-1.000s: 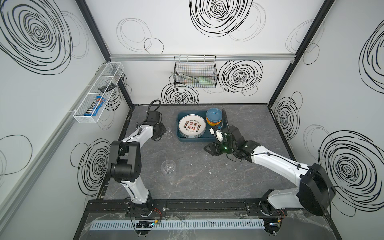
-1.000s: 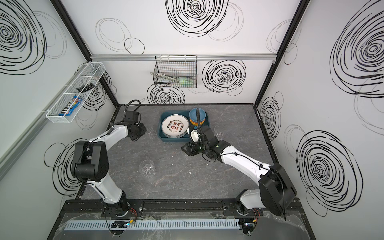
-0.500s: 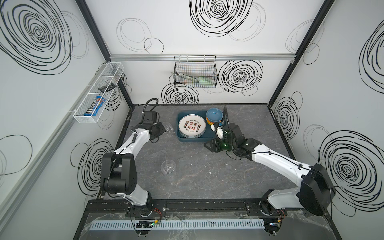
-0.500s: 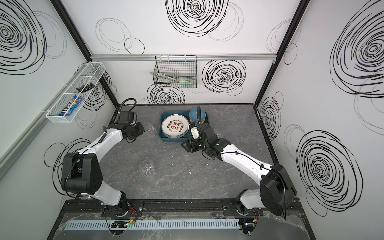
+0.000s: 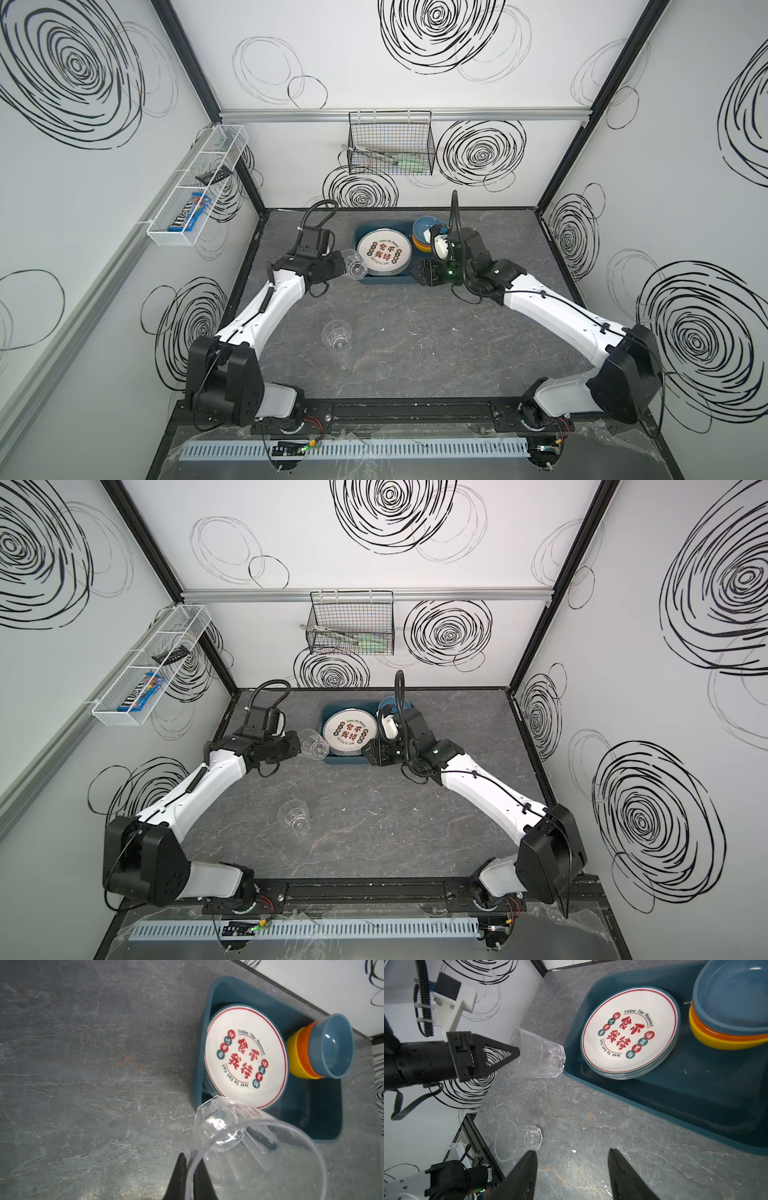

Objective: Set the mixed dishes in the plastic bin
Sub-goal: 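Grasp the clear plastic cup beside the bin with the left gripper and lift it, then grasp the clear cup from the left gripper with the right gripper while the left releases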

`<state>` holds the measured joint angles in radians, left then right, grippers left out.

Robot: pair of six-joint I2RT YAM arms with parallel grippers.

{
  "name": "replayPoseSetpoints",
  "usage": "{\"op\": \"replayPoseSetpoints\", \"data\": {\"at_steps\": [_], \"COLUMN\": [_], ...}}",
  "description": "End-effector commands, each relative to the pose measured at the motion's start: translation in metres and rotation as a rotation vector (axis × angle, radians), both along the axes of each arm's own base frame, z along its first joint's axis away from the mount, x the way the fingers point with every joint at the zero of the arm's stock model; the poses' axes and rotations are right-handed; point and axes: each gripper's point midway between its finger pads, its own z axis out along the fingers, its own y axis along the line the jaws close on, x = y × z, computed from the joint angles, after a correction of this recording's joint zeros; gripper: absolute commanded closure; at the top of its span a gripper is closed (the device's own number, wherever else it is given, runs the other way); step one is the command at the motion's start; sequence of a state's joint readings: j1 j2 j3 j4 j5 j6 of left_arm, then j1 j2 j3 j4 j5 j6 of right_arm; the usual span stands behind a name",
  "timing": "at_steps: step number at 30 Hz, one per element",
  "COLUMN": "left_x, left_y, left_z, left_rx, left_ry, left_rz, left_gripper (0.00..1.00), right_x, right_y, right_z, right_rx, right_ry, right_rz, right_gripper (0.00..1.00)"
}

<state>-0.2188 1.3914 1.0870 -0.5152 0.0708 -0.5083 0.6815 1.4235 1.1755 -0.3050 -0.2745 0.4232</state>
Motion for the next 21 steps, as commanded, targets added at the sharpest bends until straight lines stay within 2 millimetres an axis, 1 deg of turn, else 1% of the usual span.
{"op": "replayPoseSetpoints", "data": {"at_steps": [1, 5, 9, 14, 16, 21], "left_x": [-0.006, -0.020, -0.032, -0.044, -0.047, -0.051], "left_y": [-0.020, -0.049, -0.074, -0.104, -0.113, -0.126], "left_z": [0.023, 0.028, 0.029, 0.030, 0.029, 0.030], "left_rx": [0.002, -0.002, -0.014, -0.025, -0.019, -0.021], "left_ry": [-0.052, -0.057, -0.053, -0.056, -0.052, -0.057], "left_rz": [-0.076, -0.154, -0.214, -0.277, -0.295, -0.318], "left_gripper": [0.99, 0.99, 0.99, 0.99, 0.99, 0.99], "right_x": [0.000, -0.002, -0.006, -0.015, -0.017, -0.022], "right_y": [-0.003, 0.002, 0.009, 0.021, 0.025, 0.031], "right_z": [-0.003, 0.002, 0.005, -0.001, -0.004, -0.019], "right_rx": [-0.034, -0.038, -0.035, -0.039, -0.048, -0.074], "right_ry": [0.058, 0.082, 0.096, 0.130, 0.134, 0.164], "right_rz": [-0.022, -0.004, 0.021, 0.072, 0.085, 0.102], "right_gripper": [0.42, 0.43, 0.44, 0.45, 0.45, 0.46]}}
